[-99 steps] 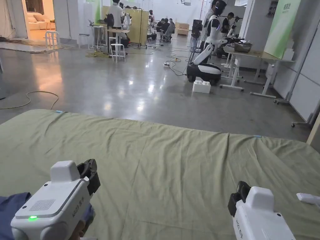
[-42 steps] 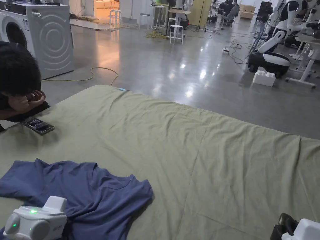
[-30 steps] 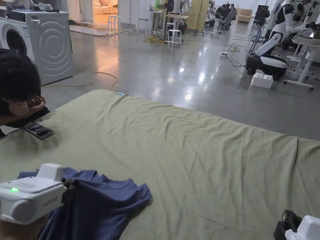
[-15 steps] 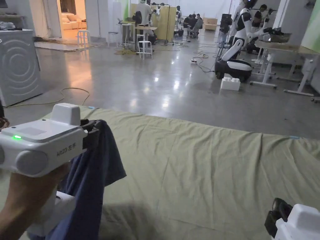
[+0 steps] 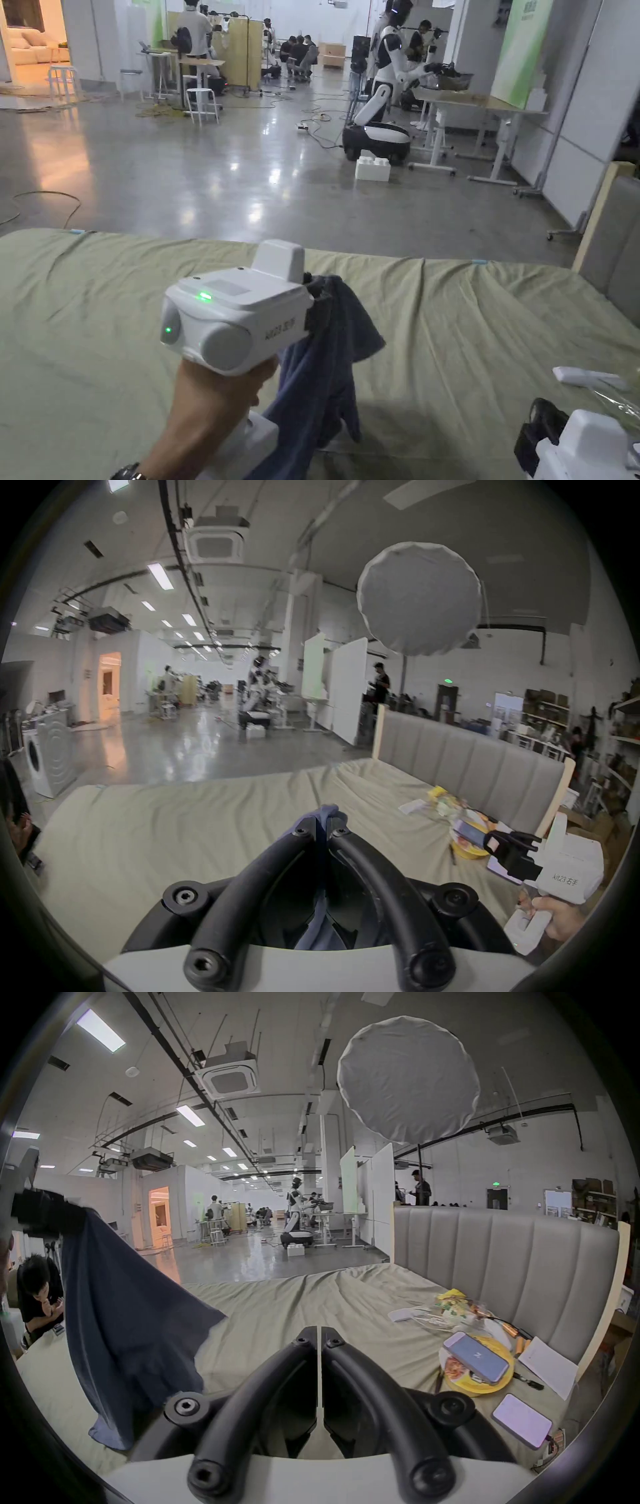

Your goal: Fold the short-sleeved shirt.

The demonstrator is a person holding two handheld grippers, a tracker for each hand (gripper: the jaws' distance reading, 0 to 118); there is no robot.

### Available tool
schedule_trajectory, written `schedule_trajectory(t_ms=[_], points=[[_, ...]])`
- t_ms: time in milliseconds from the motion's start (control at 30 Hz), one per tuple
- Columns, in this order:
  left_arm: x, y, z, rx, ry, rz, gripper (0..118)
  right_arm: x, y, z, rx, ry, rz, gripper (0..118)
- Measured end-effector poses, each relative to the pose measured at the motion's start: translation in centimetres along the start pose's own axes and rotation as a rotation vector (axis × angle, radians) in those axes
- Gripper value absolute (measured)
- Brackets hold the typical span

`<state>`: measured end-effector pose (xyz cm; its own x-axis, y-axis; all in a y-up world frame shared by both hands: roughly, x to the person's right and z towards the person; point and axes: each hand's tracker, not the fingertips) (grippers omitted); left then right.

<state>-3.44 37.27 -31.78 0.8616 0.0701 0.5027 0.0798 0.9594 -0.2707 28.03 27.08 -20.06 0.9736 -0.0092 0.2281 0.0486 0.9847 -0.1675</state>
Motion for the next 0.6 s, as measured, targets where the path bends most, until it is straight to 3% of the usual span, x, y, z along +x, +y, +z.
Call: schedule_trajectory(t_ms=[200,267,333,400,433,600], points=[[5.4,-6.2,-4.0,-0.162,-0.128,-0.016,4,2.4,-1.0,0.7,-0.021,-0.035,-0.009,3],[6.6,-8.3,-4.5,-0.205,-0.149,-0.029,9,2.6,-1.5,0.8,-0.033,-0.040,-0.004,3],[7.2,-9.9,-4.4,-0.208,-0.150,-0.027,34,2.7,-1.8,0.8,-0.042,-0.035,-0.003,3],[7.2,-10.7,-4.1,-0.218,-0.152,-0.024,72,2.5,-2.1,0.7,-0.053,-0.029,0.001,3],[7.3,-10.8,-3.7,-0.216,-0.151,-0.020,81,2.4,-2.1,0.7,-0.056,-0.022,0.004,3],[4.8,-10.0,-0.5,-0.125,-0.085,0.010,87,0.9,-1.3,0.5,-0.047,0.015,0.012,3]])
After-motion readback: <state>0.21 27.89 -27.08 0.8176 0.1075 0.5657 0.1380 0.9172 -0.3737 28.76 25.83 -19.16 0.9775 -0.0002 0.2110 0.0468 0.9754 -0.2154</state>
